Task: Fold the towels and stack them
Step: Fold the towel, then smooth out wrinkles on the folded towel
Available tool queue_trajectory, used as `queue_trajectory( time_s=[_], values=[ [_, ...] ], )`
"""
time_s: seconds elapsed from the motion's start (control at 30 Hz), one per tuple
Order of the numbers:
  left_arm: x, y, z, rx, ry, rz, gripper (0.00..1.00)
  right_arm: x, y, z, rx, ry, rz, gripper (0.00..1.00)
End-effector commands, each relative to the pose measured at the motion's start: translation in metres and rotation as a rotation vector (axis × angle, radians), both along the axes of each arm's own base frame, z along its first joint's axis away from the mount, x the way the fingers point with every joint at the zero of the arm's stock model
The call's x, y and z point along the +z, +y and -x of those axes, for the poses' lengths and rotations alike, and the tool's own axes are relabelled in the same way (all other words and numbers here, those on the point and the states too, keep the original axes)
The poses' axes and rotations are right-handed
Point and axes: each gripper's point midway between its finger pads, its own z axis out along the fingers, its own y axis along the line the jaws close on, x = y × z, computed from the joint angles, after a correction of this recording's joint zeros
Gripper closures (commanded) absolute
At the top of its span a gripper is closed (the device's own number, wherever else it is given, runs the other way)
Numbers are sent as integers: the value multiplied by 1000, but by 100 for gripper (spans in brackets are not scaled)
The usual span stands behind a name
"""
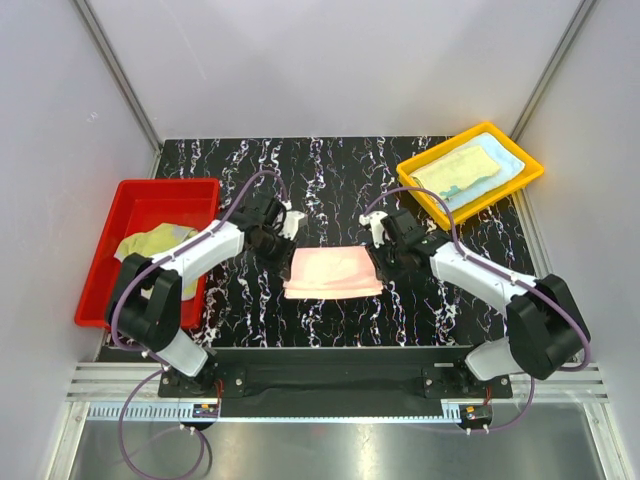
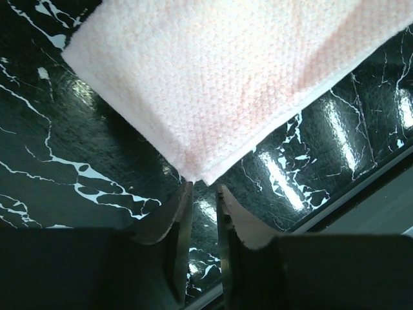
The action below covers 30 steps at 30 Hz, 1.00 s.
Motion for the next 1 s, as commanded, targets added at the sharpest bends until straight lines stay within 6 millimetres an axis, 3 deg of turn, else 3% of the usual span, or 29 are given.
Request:
queue_trajectory(
  time_s=[0.0,0.17,0.3,0.43,0.57,0.63,0.67,0.77,0.8,0.97],
  values=[
    [19,-8,5,-2,-19,58,75,24,-1,-7,-25,-85,-24,63],
    [39,-15,-3,37,-65,107,74,38,15,-12,-111,-81,-141,67],
    [27,-19,-16,153,-16,84,73,34,36,-14,-173,3,-236,70],
    [13,-21,-18,245,42,80,74,7,41,-7,-231,110,-231,70],
    [-10,-15,-6,337,105,56,72,-28,25,4,-337,188,-151,75],
    [-18,-14,3,357,143,55,72,-36,15,8,-379,204,-100,77],
    [-25,-10,8,374,159,36,72,-34,16,7,-375,205,-104,77],
    [-16,-10,13,390,157,58,72,-22,19,7,-374,208,-122,75],
    [-4,-11,11,391,128,84,71,-20,17,8,-379,208,-112,74],
    [18,1,-7,518,24,77,58,1,24,6,-384,202,-162,68]
  ],
)
